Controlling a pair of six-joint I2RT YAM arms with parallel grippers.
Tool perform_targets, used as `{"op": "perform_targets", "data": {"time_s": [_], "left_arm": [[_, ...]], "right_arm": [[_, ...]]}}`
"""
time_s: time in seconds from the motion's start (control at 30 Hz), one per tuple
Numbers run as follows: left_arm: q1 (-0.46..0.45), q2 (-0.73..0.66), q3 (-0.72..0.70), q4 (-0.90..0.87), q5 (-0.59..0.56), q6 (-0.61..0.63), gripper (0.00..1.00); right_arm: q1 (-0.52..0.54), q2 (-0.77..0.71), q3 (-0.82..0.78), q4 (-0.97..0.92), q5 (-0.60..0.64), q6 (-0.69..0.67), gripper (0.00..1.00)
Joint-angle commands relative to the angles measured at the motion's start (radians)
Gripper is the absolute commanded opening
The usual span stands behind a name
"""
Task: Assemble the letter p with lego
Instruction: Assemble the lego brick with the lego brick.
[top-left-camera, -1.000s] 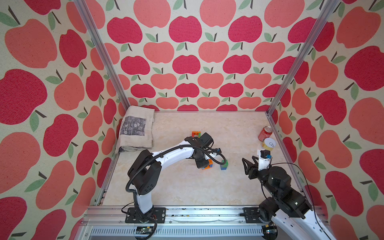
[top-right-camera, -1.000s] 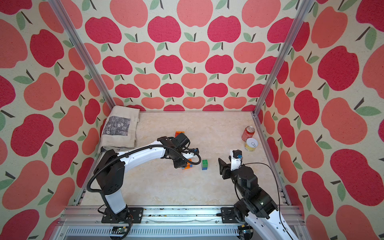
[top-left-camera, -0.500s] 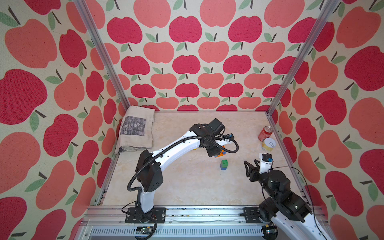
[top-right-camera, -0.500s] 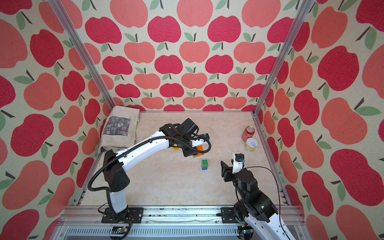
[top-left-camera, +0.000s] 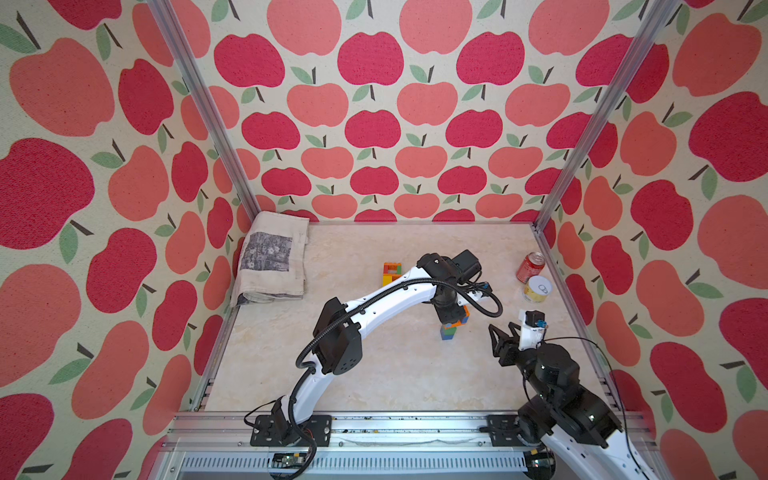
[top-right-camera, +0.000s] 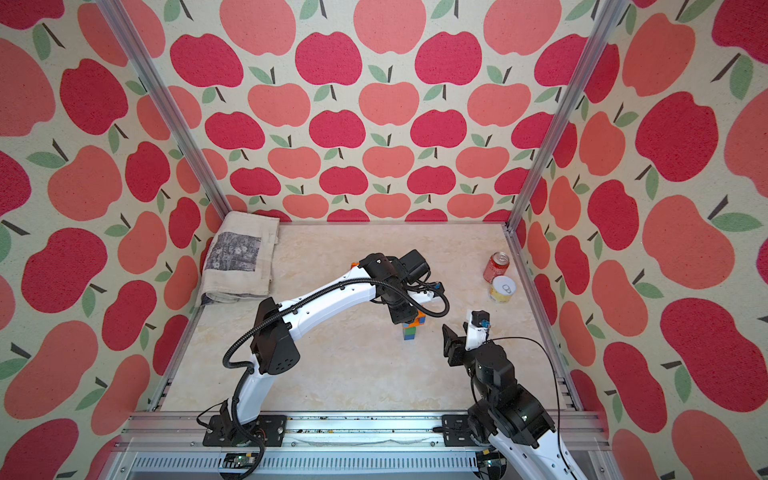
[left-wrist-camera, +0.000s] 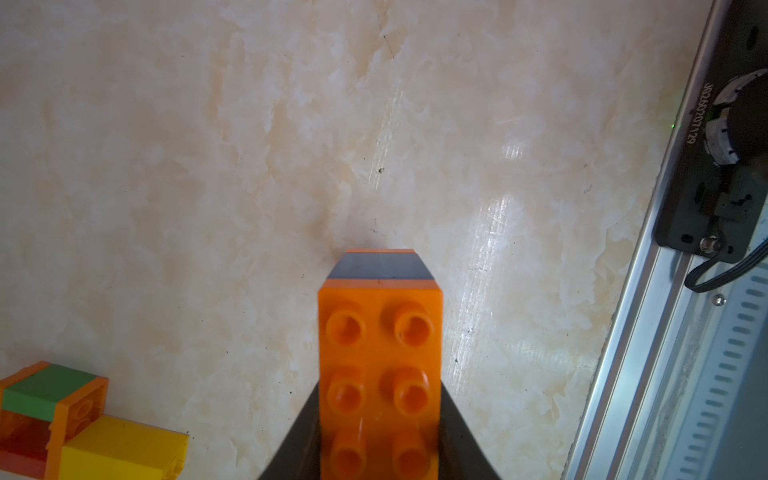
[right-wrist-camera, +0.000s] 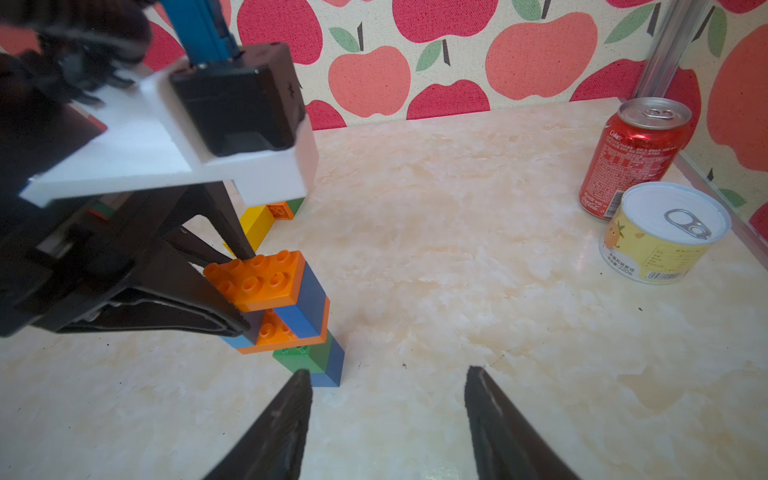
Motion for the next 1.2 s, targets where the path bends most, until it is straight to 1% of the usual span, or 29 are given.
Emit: {"op": "perform_targets", "data": {"time_s": [0.0, 0.17, 0.53, 0.77, 1.0, 1.17], "left_arm": [[-0.006, 0.026, 0.054, -0.06, -0.023, -0.016, 0.28], [-0.012, 0.051, 0.079, -0.064, -0.007, -0.003, 0.28], [-0.01, 0.111, 0.147, -0.104, 0.014, 0.091, 0.28], [-0.002, 0.118, 0.134, -0.096, 0.05, 0.122, 0.28], [0.0, 0.111, 0.105, -0.067, 0.051, 0.153, 0.28], [0.001, 0.11, 0.092, -0.05, 0.031, 0.178, 0.28]], "right_arm": [[-0.006, -0.011, -0.011, -0.012, 0.012, 0.016, 0.62], [-0.005, -0.012, -0.014, -0.009, 0.009, 0.016, 0.62], [-0.005, -0.017, -0.018, -0.01, 0.004, 0.016, 0.62], [-0.006, -0.017, -0.022, -0.007, 0.007, 0.014, 0.62], [-0.006, -0.018, -0.025, -0.004, 0.007, 0.013, 0.62], [-0.005, -0.016, -0.028, -0.001, 0.006, 0.013, 0.62]]}}
